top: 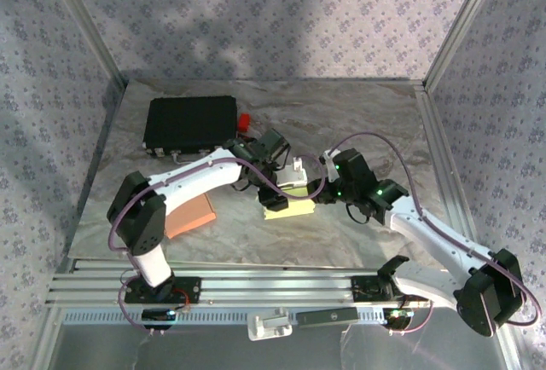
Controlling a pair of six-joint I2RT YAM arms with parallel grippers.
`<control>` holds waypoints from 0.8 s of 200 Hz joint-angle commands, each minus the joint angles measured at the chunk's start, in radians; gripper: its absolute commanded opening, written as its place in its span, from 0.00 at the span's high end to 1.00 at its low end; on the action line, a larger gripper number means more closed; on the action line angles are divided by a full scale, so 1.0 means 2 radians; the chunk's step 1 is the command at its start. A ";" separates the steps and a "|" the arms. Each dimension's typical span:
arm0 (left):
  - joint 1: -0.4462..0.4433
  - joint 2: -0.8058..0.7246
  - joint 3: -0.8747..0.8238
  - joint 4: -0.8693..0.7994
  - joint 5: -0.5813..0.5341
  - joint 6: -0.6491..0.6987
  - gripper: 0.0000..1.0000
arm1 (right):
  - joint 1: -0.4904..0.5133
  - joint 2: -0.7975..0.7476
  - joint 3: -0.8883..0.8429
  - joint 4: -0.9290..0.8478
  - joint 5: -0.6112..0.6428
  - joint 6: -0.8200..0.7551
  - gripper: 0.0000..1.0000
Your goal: Fold the paper box
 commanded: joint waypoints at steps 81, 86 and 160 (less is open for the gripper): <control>0.014 -0.153 -0.053 0.039 -0.073 -0.239 0.40 | 0.003 0.010 0.012 0.003 -0.002 -0.013 0.54; 0.014 -0.157 -0.058 0.039 -0.076 -0.250 0.40 | 0.003 0.009 0.012 0.002 -0.002 -0.013 0.55; 0.013 -0.175 -0.130 0.030 -0.115 -0.325 0.47 | 0.003 0.012 0.017 -0.005 0.004 -0.012 0.61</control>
